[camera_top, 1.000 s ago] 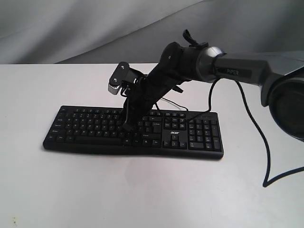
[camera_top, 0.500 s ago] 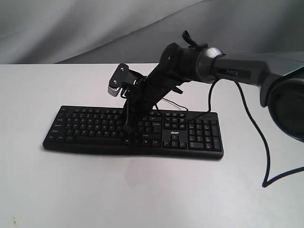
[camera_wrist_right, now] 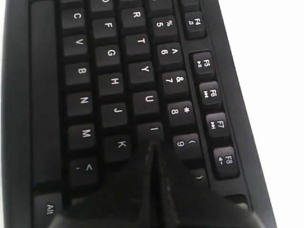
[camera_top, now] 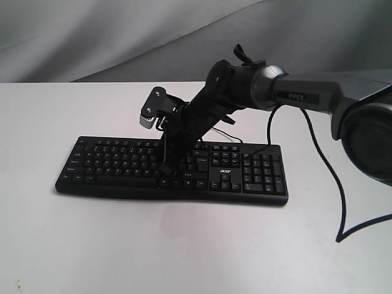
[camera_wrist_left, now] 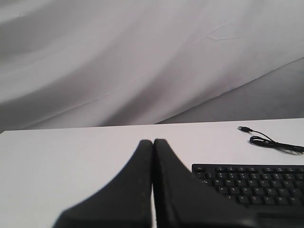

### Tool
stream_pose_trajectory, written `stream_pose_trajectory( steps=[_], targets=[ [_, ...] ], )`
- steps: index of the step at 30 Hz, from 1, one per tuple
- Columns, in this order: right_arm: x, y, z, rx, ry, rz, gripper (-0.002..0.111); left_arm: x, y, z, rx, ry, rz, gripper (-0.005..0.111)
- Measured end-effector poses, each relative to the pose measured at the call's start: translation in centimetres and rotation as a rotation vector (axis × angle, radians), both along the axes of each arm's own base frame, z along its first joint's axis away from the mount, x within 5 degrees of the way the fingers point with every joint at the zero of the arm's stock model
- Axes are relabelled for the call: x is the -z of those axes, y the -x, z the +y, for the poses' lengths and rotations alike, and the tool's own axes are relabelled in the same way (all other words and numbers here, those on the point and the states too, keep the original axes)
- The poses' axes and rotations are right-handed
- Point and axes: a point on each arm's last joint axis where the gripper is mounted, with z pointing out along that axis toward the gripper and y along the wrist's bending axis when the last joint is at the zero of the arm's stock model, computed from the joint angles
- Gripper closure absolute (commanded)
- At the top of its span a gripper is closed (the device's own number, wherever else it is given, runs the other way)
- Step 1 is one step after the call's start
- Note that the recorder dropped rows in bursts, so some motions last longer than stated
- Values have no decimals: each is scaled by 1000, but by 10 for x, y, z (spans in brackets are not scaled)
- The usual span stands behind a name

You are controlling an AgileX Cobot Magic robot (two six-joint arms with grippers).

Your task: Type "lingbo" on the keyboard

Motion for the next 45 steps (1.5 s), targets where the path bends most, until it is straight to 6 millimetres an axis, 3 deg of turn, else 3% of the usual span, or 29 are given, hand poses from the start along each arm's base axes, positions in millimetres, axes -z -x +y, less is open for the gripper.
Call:
stream_pose_trajectory(
  steps=[18, 23, 28, 35, 40, 45],
  targets=[
    [4, 0, 1, 5, -6, 14, 108, 0, 0, 0, 0, 0, 0, 106],
    [-14, 1, 0, -2, -22, -9, 108, 0, 0, 0, 0, 0, 0, 106],
    [-57, 6, -2, -1, -61, -46, 108, 0, 0, 0, 0, 0, 0, 106],
    [-149, 22, -18, 80, -99, -176, 108, 0, 0, 0, 0, 0, 0, 106],
    [-229, 51, -42, 151, -143, -282, 108, 0, 0, 0, 0, 0, 0, 106],
    [-287, 93, -70, 189, -219, -370, 108, 0, 0, 0, 0, 0, 0, 106]
  ],
)
